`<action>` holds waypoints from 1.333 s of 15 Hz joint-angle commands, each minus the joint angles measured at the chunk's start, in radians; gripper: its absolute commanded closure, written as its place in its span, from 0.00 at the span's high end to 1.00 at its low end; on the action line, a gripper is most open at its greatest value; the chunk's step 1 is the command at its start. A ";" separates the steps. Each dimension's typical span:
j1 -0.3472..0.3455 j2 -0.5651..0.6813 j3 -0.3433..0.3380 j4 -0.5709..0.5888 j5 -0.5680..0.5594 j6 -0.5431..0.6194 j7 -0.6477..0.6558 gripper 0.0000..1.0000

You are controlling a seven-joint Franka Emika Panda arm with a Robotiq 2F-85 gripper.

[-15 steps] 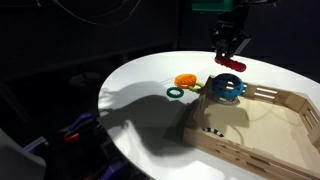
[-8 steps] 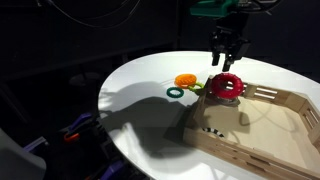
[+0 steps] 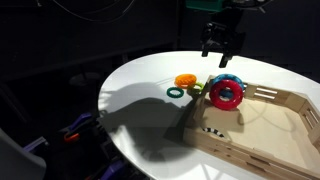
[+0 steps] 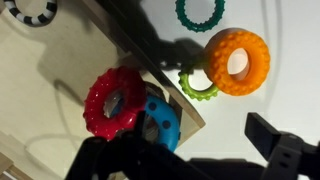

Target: Put the red ring in the box

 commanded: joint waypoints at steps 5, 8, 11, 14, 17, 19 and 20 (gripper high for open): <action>-0.003 -0.088 0.027 0.006 0.036 -0.198 -0.082 1.00; 0.008 -0.141 0.034 -0.009 0.027 -0.210 -0.079 1.00; 0.020 -0.221 0.046 -0.063 0.029 -0.143 -0.092 1.00; 0.035 -0.300 0.059 -0.112 0.008 -0.090 -0.102 1.00; 0.049 -0.354 0.072 -0.134 -0.018 -0.084 -0.091 1.00; 0.055 -0.378 0.079 -0.142 -0.027 -0.085 -0.088 1.00; 0.057 -0.380 0.080 -0.141 -0.025 -0.091 -0.093 1.00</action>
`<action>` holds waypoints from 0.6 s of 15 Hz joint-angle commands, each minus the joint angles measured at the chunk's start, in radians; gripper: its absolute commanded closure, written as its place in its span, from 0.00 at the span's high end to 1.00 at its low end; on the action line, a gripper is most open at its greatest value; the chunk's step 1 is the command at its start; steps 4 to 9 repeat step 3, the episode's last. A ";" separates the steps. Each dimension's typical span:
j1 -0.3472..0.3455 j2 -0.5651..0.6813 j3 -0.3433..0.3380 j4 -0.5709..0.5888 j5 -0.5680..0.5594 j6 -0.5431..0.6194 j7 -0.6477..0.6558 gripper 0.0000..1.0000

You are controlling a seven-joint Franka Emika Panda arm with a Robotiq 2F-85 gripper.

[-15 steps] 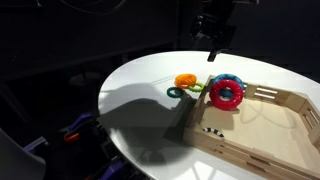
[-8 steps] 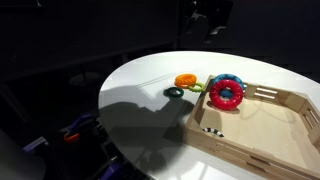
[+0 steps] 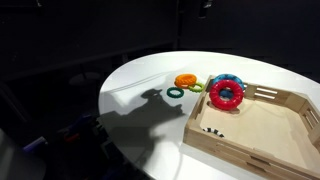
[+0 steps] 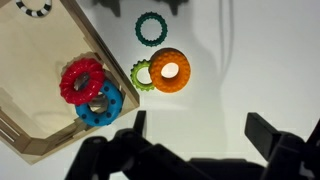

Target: Put the red ring in the box

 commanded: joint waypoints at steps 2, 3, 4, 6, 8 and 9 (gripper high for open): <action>0.004 -0.019 0.005 -0.007 -0.001 -0.002 0.000 1.00; 0.005 -0.023 0.006 -0.011 -0.001 -0.002 0.000 1.00; 0.005 -0.023 0.006 -0.011 -0.001 -0.002 0.000 1.00; 0.005 -0.023 0.006 -0.011 -0.001 -0.002 0.000 1.00; 0.005 -0.023 0.006 -0.011 -0.001 -0.002 0.000 1.00; 0.005 -0.023 0.006 -0.011 -0.001 -0.002 0.000 1.00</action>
